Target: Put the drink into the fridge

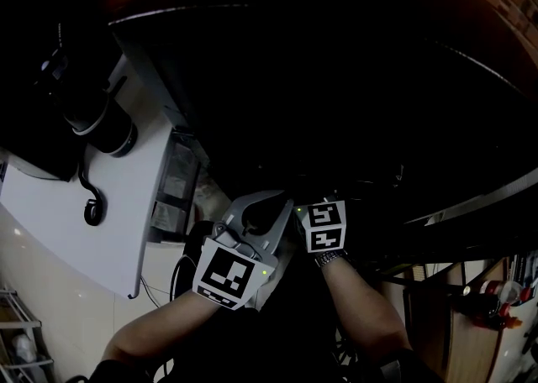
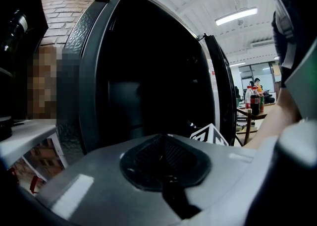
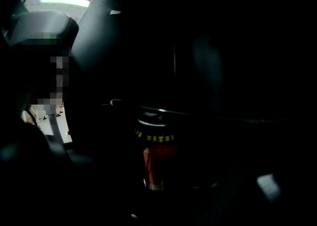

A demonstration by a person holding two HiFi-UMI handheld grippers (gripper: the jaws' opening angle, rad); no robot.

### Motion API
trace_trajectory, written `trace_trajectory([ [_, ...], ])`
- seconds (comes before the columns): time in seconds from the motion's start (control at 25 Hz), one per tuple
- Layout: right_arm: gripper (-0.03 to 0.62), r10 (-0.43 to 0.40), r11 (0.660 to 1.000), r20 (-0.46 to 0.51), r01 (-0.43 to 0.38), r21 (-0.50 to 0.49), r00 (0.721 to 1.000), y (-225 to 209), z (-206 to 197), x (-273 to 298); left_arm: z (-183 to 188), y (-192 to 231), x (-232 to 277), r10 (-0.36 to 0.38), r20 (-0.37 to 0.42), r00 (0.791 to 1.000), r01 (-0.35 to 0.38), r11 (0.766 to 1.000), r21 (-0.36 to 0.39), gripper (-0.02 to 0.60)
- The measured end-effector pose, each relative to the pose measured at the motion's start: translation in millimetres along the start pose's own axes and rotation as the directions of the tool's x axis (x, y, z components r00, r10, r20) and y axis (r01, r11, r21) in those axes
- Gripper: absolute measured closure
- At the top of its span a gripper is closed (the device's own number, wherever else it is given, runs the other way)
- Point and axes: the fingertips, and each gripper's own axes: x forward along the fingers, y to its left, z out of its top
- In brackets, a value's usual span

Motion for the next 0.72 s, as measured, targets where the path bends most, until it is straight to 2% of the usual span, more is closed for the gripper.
trace_trajectory([
  [0.72,0.255,-0.015,1.0,-0.002,0.015,-0.001,1.0,-5.0,-3.6,3.7,4.3,-3.0,4.4,-0.018,0.012,1.0,0.018,1.0,0.001,0.577],
])
